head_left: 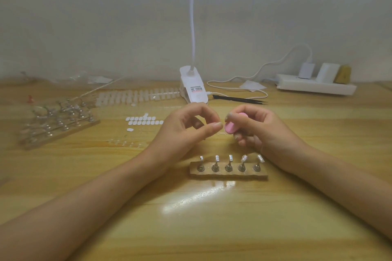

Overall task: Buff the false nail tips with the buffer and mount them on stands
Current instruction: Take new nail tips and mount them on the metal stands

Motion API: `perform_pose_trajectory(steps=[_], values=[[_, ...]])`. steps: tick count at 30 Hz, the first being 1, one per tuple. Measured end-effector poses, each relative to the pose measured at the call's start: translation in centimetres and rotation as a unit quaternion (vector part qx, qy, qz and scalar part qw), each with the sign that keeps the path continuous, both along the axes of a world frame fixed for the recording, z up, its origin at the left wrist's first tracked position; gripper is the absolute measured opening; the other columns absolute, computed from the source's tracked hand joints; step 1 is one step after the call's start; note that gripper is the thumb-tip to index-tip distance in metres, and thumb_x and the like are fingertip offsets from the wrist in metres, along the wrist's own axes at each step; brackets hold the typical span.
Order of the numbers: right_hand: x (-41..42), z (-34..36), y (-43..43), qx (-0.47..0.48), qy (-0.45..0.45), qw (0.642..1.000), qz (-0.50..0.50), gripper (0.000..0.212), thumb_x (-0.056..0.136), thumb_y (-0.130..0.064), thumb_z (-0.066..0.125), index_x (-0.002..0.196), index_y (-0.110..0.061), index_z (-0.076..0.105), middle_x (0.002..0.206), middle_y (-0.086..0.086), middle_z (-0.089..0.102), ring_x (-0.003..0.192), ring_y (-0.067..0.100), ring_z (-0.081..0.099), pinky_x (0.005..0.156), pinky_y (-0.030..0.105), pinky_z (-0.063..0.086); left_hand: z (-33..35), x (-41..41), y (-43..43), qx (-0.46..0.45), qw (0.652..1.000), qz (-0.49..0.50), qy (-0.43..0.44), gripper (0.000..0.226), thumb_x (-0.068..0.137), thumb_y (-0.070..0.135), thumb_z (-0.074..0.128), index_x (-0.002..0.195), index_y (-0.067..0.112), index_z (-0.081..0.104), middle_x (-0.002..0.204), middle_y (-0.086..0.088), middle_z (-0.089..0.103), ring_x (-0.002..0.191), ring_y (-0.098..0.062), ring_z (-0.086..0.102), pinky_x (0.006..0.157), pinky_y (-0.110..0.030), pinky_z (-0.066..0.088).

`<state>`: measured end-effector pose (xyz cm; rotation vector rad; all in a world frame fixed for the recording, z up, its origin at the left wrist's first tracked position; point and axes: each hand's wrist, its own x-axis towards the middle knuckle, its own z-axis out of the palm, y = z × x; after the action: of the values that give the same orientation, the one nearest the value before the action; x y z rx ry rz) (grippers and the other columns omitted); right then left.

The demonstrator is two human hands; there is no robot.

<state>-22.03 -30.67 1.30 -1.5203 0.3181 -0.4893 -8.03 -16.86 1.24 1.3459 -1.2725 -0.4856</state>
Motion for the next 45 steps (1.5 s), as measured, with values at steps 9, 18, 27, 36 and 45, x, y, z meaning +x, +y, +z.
perform_pose_trajectory(steps=[9,18,27,36,45], values=[[0.2,0.3,0.4,-0.067,0.044,0.994,0.08,0.021,0.089,-0.033,0.066,0.093,-0.015,0.075,0.089,0.003,0.073,0.076,0.019,0.074,0.062,0.023,0.057,-0.3,0.5,-0.4,-0.015,0.999,0.021,0.027,0.014,0.089,0.015,0.07,0.077,0.02,0.065,0.072,0.015,0.061,0.059,-0.001,0.047,0.054,-0.009,0.036],[0.3,0.6,0.9,-0.029,0.051,0.996,0.071,0.024,0.086,-0.037,0.066,0.089,-0.016,0.078,0.087,0.009,0.076,0.078,0.017,0.075,0.065,0.018,0.056,-0.4,0.7,-0.4,-0.015,0.999,0.035,0.015,0.013,0.089,0.011,0.069,0.079,0.016,0.064,0.076,0.013,0.057,0.061,-0.001,0.048,0.056,-0.011,0.038],[0.5,0.5,0.9,-0.005,0.026,0.999,0.021,0.027,0.085,-0.04,0.065,0.082,-0.017,0.078,0.078,0.007,0.073,0.067,0.014,0.071,0.055,0.017,0.053,-0.2,0.4,-0.4,-0.02,0.997,0.048,-0.06,0.015,0.09,0.009,0.068,0.08,0.019,0.062,0.09,0.003,0.059,0.074,-0.003,0.054,0.06,-0.012,0.041],[0.3,0.4,0.3,-0.018,0.025,0.999,0.018,0.029,0.086,-0.037,0.063,0.094,-0.012,0.075,0.09,0.007,0.076,0.068,0.01,0.068,0.054,0.017,0.051,-0.1,0.3,-0.2,-0.014,0.999,0.044,-0.026,0.017,0.091,0.008,0.067,0.079,0.019,0.061,0.094,-0.003,0.058,0.07,-0.001,0.051,0.059,-0.011,0.039],[0.1,0.4,0.3,-0.046,0.061,0.995,0.066,0.022,0.086,-0.032,0.067,0.095,-0.015,0.078,0.099,0.01,0.077,0.075,0.012,0.071,0.058,0.017,0.053,-0.1,0.3,-0.2,-0.012,0.997,0.057,-0.041,0.014,0.09,0.009,0.067,0.08,0.017,0.063,0.097,-0.003,0.058,0.073,-0.003,0.053,0.061,-0.012,0.04]])
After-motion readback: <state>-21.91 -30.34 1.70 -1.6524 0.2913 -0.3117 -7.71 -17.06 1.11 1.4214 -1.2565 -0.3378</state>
